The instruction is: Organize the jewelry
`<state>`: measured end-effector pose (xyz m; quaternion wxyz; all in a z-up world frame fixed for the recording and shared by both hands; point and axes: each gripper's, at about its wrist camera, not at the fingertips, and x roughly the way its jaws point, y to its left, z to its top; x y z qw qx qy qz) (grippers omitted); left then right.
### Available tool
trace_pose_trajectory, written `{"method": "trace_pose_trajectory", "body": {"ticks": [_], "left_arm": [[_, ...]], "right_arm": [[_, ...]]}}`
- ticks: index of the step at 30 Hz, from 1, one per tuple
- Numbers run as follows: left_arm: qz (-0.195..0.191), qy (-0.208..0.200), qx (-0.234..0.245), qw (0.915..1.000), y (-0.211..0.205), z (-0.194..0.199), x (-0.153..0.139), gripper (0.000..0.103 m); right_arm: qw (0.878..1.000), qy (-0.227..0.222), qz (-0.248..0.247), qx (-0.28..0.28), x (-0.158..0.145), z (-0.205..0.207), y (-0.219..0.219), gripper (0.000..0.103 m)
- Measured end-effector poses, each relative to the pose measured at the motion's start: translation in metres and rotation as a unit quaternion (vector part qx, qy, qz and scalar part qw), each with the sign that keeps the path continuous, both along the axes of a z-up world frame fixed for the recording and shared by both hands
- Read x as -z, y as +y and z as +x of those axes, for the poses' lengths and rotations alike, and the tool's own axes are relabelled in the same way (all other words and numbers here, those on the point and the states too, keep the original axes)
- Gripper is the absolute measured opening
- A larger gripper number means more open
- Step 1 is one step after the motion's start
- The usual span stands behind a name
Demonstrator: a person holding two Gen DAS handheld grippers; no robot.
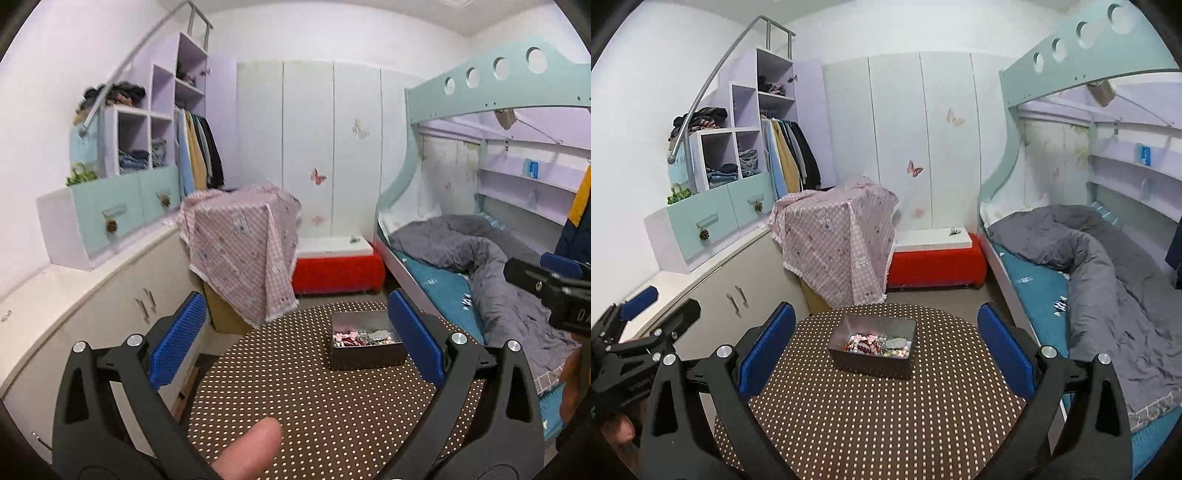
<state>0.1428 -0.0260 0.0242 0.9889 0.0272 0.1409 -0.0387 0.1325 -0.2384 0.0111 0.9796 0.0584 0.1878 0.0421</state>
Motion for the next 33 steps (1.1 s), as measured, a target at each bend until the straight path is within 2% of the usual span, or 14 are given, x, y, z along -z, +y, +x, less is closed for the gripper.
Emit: {"method": "trace_pose_trajectory", "body": {"ticks": [7,16,23,33], "left_arm": [[-0.006,-0.029,0.004,0.9995,0.003,-0.048,-0.007,0.097],[-0.015,-0.057,-0.015,0.9981,0.010,-0.085,-0.012,0.097],[-0.028,-0.054,-0.005,0.9981,0.011,-0.092,-0.009,0.097],[-0.015,-0.047,-0.020,0.9986,0.008,-0.088,-0.006,0.097]], "right_arm": [[0.999,-0.024,-0.021,0.024,0.005,-0.046,0.011,0.095],[0.998,-0.046,-0.028,0.025,0.004,-0.076,0.021,0.095],[0.999,-0.045,-0.024,0.020,0.008,-0.082,0.023,0.095],[0.999,-0.040,-0.027,0.019,0.010,-0.083,0.027,0.095]]}}
